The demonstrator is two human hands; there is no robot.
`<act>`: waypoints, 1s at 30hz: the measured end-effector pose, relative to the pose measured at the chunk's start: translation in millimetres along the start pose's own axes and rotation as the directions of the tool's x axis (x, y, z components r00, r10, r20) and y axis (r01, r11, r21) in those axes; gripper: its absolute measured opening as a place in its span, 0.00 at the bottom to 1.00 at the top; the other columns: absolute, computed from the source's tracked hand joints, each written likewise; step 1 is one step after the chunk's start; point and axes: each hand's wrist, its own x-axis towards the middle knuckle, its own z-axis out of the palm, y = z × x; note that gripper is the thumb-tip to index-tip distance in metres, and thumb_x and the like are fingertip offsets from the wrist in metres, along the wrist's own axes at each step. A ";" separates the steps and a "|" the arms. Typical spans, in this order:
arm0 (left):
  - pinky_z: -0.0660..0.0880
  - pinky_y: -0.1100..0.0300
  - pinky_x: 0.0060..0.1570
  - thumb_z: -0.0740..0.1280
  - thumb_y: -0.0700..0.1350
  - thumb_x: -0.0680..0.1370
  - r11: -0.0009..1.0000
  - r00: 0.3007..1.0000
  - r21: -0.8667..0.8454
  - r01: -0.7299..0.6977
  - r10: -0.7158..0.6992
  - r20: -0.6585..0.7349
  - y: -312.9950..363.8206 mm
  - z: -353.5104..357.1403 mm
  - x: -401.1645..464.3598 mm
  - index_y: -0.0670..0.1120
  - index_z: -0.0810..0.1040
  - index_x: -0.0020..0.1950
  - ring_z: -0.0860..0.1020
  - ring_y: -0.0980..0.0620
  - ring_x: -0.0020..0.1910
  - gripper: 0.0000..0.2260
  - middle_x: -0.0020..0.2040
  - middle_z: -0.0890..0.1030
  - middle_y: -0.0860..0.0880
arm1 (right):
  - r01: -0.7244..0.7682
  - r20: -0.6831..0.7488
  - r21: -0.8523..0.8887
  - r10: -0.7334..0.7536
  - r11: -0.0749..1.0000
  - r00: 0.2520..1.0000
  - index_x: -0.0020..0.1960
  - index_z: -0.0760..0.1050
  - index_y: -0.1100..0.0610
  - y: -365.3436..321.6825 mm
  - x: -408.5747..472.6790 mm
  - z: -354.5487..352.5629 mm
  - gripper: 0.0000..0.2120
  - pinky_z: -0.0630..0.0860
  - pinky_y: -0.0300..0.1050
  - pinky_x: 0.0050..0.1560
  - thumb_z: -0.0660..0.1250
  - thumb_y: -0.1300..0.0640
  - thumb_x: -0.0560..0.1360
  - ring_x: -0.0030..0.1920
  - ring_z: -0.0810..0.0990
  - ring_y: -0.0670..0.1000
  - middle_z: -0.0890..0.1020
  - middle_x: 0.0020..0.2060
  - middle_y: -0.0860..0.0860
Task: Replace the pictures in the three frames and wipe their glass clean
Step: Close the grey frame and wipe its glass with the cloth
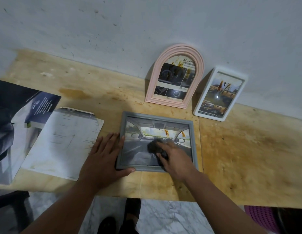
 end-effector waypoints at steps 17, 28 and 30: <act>0.51 0.44 0.81 0.55 0.80 0.73 1.000 1.000 0.027 0.014 -0.014 0.021 1.0 -2.6 1.2 0.45 0.53 0.85 0.51 0.47 0.84 0.52 0.84 0.56 0.44 | -0.050 -0.093 0.012 0.051 0.999 0.994 0.78 0.66 0.50 12.9 31.9 1.7 0.24 0.76 0.50 0.51 0.58 0.45 0.84 0.56 0.78 0.58 0.76 0.61 0.55; 0.53 0.43 0.81 0.55 0.81 0.72 0.998 0.998 0.029 0.052 -0.053 0.015 10.7 -4.1 0.9 0.44 0.56 0.84 0.56 0.45 0.83 0.53 0.83 0.60 0.44 | -0.029 0.092 0.343 -0.003 0.939 0.996 0.69 0.77 0.45 16.6 3.8 -46.7 0.19 0.79 0.47 0.58 0.67 0.43 0.80 0.56 0.82 0.50 0.84 0.60 0.49; 0.54 0.41 0.80 0.54 0.82 0.70 0.995 0.996 0.061 0.085 -0.086 0.020 18.1 -4.9 5.4 0.42 0.57 0.83 0.59 0.42 0.81 0.56 0.81 0.62 0.42 | -0.036 -0.099 0.370 0.078 0.928 0.992 0.68 0.78 0.47 18.9 25.8 -54.8 0.22 0.78 0.50 0.60 0.64 0.37 0.80 0.58 0.81 0.51 0.83 0.60 0.50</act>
